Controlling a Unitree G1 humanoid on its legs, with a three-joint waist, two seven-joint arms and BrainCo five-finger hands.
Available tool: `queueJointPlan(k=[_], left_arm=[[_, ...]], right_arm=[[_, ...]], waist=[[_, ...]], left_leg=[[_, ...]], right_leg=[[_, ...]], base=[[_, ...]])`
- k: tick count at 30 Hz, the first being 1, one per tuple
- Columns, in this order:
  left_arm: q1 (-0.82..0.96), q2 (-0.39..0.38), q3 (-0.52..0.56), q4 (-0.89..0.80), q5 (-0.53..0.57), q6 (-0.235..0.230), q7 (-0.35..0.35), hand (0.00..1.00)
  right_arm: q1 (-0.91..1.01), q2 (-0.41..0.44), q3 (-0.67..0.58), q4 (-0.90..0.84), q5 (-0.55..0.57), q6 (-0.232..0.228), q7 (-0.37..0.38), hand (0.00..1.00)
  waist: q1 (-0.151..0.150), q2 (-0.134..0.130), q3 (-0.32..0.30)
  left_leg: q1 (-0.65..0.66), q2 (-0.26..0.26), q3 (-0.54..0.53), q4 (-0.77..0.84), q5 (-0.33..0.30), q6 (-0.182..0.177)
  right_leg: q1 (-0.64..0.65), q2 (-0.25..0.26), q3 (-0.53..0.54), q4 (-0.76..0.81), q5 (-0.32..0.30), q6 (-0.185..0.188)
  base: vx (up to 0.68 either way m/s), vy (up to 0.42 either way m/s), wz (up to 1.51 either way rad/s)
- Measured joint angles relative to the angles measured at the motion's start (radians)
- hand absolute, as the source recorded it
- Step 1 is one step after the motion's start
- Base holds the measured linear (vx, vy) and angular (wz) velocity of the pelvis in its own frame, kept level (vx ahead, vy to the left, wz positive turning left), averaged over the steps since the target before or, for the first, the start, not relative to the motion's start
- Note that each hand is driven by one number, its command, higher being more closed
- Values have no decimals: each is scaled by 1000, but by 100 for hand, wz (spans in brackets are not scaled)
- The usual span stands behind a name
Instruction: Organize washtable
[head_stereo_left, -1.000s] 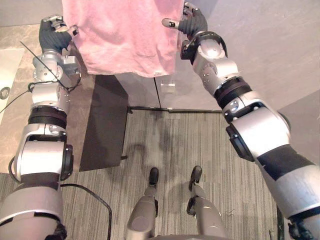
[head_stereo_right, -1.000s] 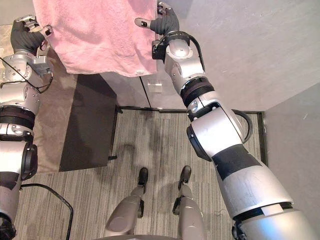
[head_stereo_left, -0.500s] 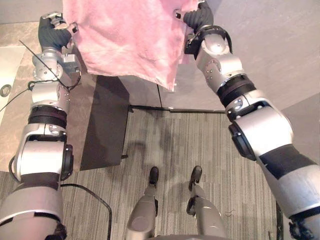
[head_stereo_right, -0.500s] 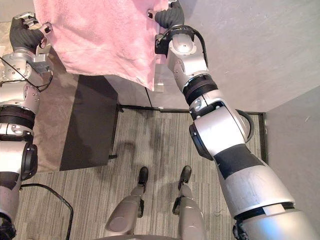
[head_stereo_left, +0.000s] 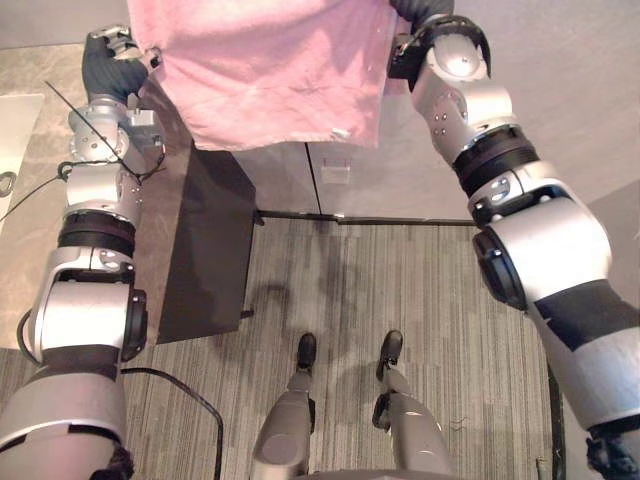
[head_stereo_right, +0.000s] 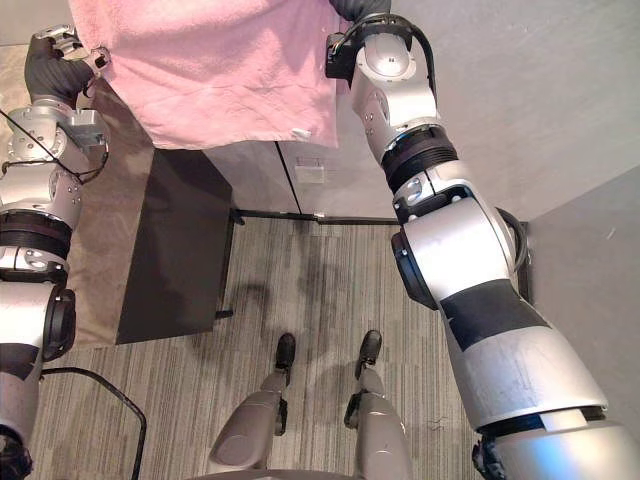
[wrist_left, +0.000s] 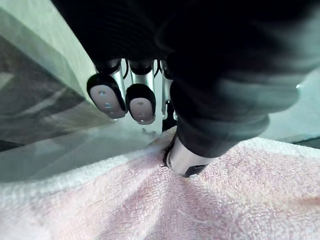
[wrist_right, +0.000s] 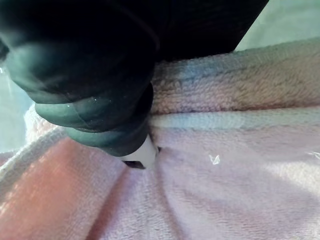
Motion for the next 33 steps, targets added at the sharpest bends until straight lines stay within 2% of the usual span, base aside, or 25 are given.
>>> queueJointPlan(k=[20,26,33], left_arm=[[8,0,0,0,7,5,-23,100],[9,1,4,0,10,10,-23,100],[9,1,12,1,18,14,-24,100]], right_arm=[[18,0,-84,36,204,39,44,100],[67,4,-90,32,221,43,80,100],[83,21,-125,31,242,43,82,100]], waist=[[-6,0,0],[-5,0,0],[-5,-1,1]], left_leg=[[12,0,27,1,-1,0],[18,2,36,1,-1,0],[24,2,42,1,-1,0]], right_leg=[[-1,3,28,0,-1,-1],[-1,6,38,0,-4,-4],[3,6,44,0,-5,-2]], base=[[5,-1,-2],[18,1,-4],[14,5,-2]])
